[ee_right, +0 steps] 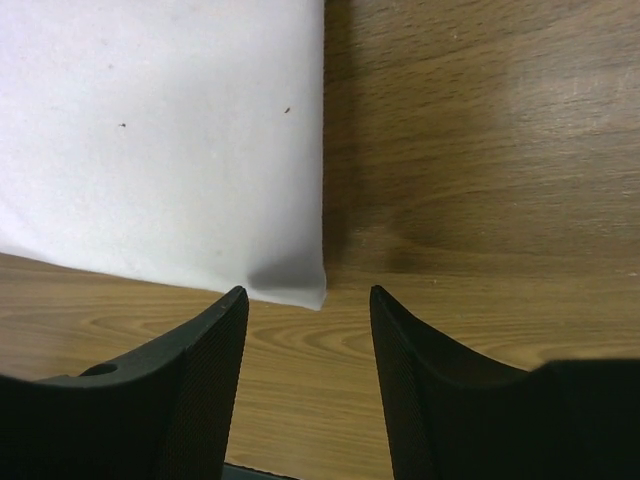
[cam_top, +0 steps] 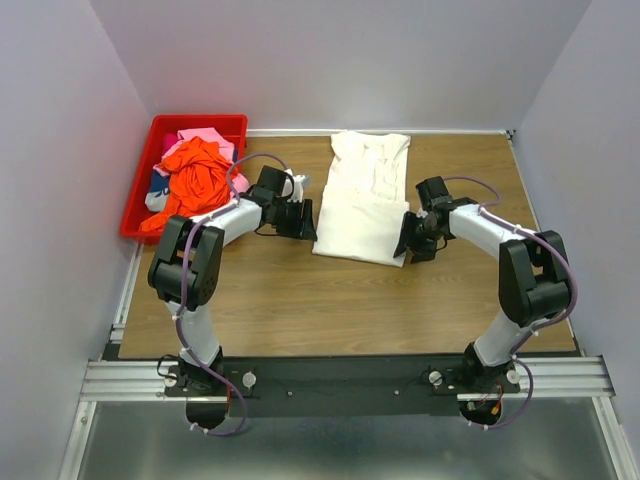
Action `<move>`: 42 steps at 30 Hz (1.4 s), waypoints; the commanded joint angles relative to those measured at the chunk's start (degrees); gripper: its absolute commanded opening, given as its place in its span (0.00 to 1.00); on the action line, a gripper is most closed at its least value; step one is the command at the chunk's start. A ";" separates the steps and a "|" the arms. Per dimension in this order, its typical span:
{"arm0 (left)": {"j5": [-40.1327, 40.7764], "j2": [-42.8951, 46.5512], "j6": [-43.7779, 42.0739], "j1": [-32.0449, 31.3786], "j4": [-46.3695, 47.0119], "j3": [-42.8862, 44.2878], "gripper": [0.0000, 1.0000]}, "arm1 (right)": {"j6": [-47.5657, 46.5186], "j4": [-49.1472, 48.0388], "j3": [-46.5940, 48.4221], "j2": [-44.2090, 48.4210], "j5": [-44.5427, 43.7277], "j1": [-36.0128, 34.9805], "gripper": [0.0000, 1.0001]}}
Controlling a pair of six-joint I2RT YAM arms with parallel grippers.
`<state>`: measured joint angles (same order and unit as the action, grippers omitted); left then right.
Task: Fold and stack the t-shirts
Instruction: Fold the tshirt
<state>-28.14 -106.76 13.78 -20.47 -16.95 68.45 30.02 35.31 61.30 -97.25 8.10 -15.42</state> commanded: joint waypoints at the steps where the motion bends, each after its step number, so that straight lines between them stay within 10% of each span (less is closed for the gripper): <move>1: 0.02 2.61 1.07 -0.62 1.57 -1.12 0.57 | 0.30 -3.75 -1.71 -0.83 2.45 -0.05 0.56; 22: 4.23 1.82 3.80 -2.91 0.16 -2.09 0.57 | 0.13 -5.43 -5.13 -4.44 5.96 -0.14 0.10; 42: 6.78 -2.49 3.10 -4.76 -4.06 -1.30 0.45 | 0.48 -5.34 -5.31 -4.00 5.79 -0.14 0.08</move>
<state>-23.92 -107.66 17.41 -24.91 -19.00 67.02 30.44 29.39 57.71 -99.88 14.26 -15.42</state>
